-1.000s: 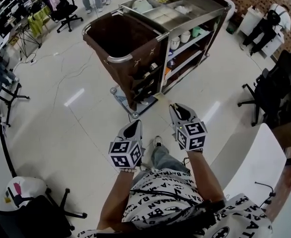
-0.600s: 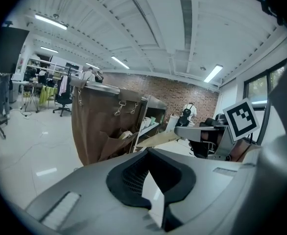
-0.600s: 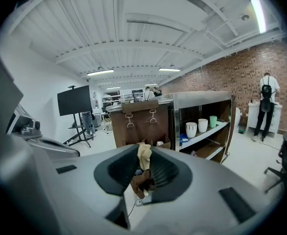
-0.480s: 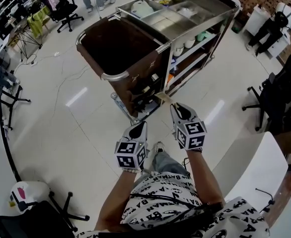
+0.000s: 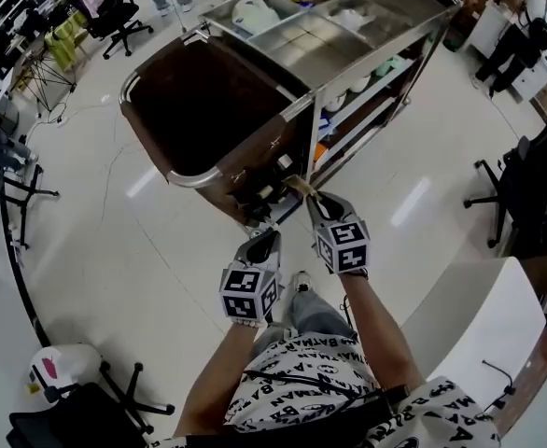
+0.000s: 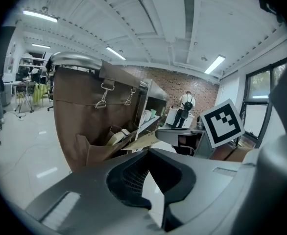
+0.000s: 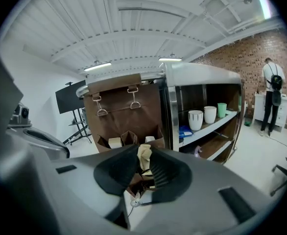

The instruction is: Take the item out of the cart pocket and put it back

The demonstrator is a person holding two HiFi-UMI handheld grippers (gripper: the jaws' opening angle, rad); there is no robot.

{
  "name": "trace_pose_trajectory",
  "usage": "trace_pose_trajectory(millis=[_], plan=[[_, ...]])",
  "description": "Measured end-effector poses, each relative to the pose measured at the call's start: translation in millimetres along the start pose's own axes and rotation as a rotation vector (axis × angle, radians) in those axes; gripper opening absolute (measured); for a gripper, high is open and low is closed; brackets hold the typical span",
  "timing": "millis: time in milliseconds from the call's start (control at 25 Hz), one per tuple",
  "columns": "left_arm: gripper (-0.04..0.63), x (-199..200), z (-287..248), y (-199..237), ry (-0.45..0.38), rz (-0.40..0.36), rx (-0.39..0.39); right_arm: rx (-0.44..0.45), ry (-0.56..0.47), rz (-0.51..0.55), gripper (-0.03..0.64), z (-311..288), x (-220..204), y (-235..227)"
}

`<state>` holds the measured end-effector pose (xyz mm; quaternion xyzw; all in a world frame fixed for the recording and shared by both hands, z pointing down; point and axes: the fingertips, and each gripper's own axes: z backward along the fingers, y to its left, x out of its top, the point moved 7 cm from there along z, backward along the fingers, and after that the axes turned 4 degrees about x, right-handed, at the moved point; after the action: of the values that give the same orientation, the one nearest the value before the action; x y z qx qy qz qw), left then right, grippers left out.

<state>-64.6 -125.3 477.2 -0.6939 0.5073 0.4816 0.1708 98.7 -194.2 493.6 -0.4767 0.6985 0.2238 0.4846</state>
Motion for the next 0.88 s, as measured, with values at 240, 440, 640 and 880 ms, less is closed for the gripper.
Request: trace_pose_trajectory(millis=[240,440,640,880], plan=[[0.002,-4,-30,4,0.035,0.005,0.013,0.038,0.058,-0.018,0.081,-42,-17,-17],[0.002,-10,-53,9,0.063,0.025,0.035,0.071,0.103,-0.028,0.081,-74,-31,-29],[0.002,-11,-73,11,0.072,0.035,0.046,0.088,0.167,-0.009,0.081,-105,-46,-41],[0.002,-26,-94,24,0.081,0.086,0.095,0.088,0.232,-0.026,0.081,-137,-61,-46]])
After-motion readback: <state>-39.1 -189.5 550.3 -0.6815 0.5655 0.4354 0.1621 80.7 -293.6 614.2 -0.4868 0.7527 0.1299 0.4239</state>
